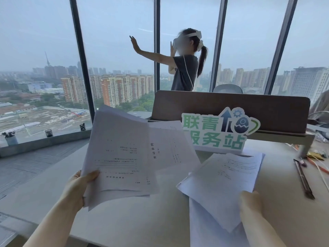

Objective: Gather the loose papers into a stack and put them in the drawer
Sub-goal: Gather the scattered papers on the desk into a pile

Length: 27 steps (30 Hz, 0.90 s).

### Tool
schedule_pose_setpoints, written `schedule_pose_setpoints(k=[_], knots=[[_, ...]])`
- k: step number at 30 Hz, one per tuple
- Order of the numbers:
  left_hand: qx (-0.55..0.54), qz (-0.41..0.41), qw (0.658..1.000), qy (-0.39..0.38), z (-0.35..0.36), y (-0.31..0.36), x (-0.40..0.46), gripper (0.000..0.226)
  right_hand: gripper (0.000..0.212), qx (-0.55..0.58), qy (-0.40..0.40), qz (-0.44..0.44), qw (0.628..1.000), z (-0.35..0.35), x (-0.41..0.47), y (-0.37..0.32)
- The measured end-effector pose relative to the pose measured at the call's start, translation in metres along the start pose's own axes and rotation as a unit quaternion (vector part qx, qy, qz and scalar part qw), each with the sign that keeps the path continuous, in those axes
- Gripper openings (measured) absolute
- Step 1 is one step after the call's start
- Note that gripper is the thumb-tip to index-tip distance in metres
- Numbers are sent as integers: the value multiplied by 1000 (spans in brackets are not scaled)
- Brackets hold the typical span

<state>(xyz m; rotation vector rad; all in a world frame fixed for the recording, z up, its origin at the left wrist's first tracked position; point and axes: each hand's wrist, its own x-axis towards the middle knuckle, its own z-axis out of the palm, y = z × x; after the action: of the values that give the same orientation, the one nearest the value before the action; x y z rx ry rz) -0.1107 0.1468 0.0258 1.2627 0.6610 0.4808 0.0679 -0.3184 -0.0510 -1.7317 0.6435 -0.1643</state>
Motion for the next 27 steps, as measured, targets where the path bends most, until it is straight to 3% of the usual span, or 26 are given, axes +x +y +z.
schedule_pose_setpoints(k=[3, 6, 13, 19, 21, 27], knots=[[-5, -18, 1000, 8, -1, -4, 4, 43, 28, -6, 28, -14, 999, -32, -32, -30], [-12, -34, 999, 3, 4, -14, 3, 41, 36, -49, 20, -30, 998, -50, -49, -44], [-79, -58, 995, -36, 24, -25, 4, 43, 37, -80, -85, 27, 993, -40, -58, -56], [-67, -58, 993, -77, 50, -27, -13, 30, 43, 83, -157, 64, 982, 8, -35, -29], [-41, -60, 995, -75, 58, -32, -20, 27, 38, 156, -163, 67, 972, 18, -41, -27], [-7, -63, 994, -93, 75, -51, -37, 34, 57, 291, -146, 28, 945, 20, -81, -44]])
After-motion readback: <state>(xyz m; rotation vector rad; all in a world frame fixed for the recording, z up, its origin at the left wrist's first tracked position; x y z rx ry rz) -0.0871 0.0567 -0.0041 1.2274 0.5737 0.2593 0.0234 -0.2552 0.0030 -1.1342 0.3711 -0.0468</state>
